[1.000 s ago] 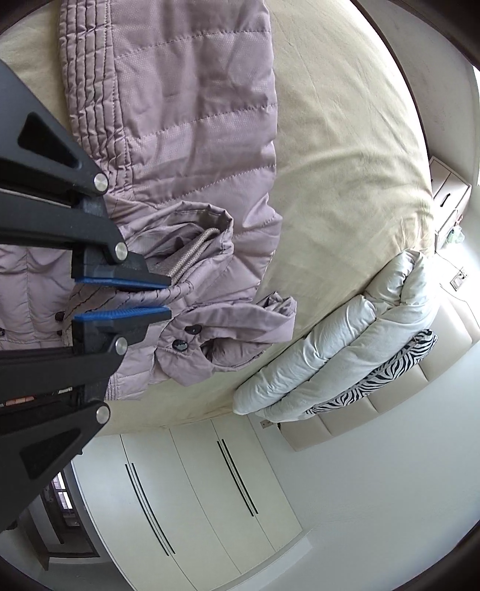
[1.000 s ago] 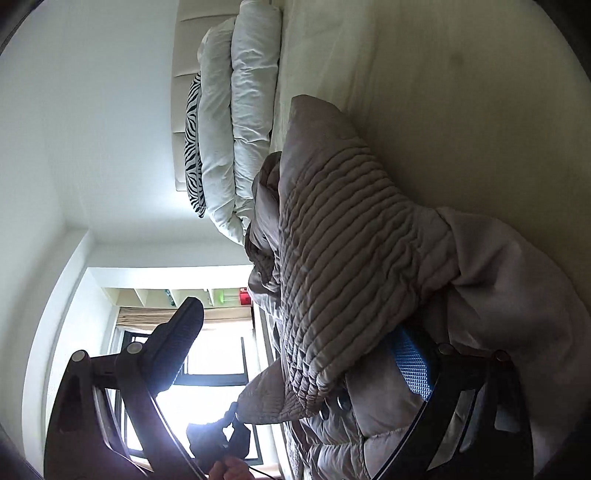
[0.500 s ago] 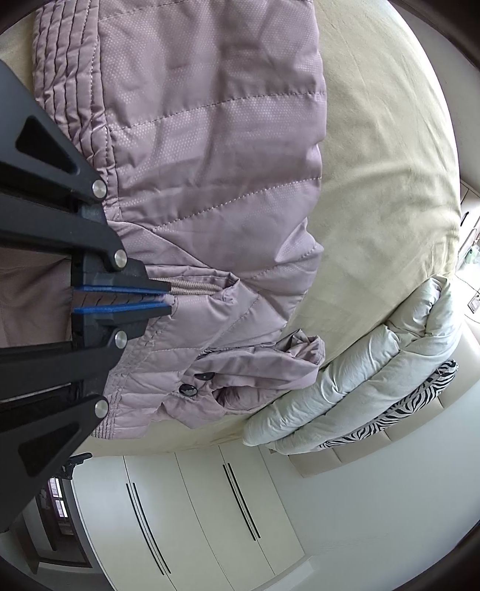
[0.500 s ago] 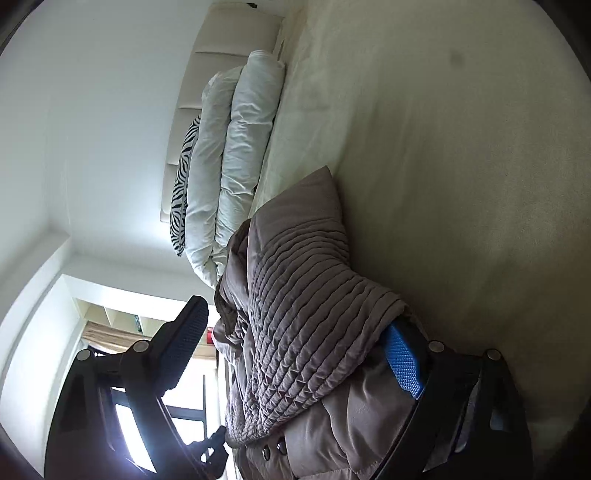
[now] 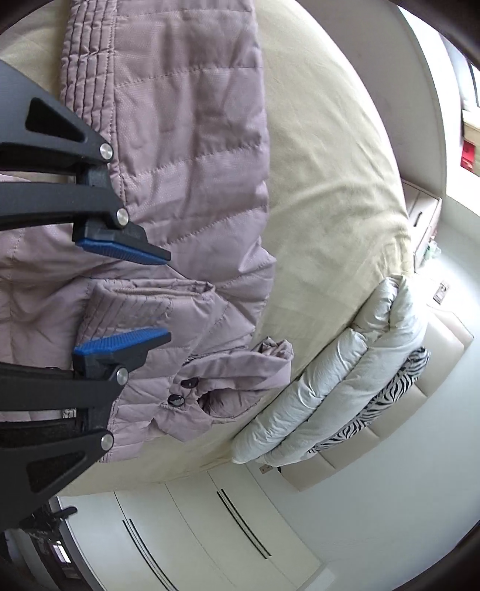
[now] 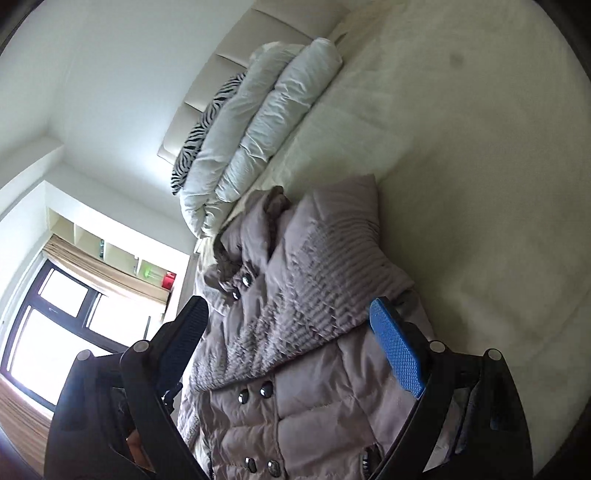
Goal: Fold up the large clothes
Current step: 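Grasp the coat side edge with the left gripper and fold it toward the buttons, then grasp the other sleeve cuff with the left gripper and lift it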
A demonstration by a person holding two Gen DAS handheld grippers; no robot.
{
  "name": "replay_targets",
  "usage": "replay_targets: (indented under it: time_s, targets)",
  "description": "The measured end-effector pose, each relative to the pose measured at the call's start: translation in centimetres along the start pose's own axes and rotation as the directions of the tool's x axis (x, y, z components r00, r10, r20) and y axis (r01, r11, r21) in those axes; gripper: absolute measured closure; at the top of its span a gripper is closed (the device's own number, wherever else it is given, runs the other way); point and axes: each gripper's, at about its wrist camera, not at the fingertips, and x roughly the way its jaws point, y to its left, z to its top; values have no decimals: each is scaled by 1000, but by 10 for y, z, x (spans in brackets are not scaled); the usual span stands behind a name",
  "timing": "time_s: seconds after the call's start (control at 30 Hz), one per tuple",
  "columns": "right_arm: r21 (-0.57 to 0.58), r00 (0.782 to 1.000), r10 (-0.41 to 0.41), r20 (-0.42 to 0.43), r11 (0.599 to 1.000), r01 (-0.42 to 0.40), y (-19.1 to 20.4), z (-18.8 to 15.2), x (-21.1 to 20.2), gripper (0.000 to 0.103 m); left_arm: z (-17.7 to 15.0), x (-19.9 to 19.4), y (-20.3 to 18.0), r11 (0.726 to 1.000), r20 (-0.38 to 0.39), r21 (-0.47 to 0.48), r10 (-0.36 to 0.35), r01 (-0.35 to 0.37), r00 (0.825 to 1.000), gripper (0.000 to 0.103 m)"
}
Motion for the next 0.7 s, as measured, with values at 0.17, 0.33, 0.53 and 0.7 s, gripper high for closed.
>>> replay_targets:
  time_s: [0.17, 0.33, 0.53, 0.7]
  targets:
    - [-15, 994, 111, 13, 994, -111, 27, 35, 39, 14, 2, 36, -47, 988, -34, 156, -11, 16, 999, 58]
    - [62, 995, 85, -56, 995, -82, 14, 57, 102, 14, -7, 87, -58, 963, -97, 254, 115, -87, 989, 58]
    - [100, 993, 18, -114, 995, -7, -35, 52, 139, 26, -12, 101, -51, 957, -122, 274, 137, -99, 983, 58]
    - [28, 993, 21, -120, 999, -17, -40, 46, 140, 31, -14, 105, -48, 960, -119, 267, 121, -86, 985, 58]
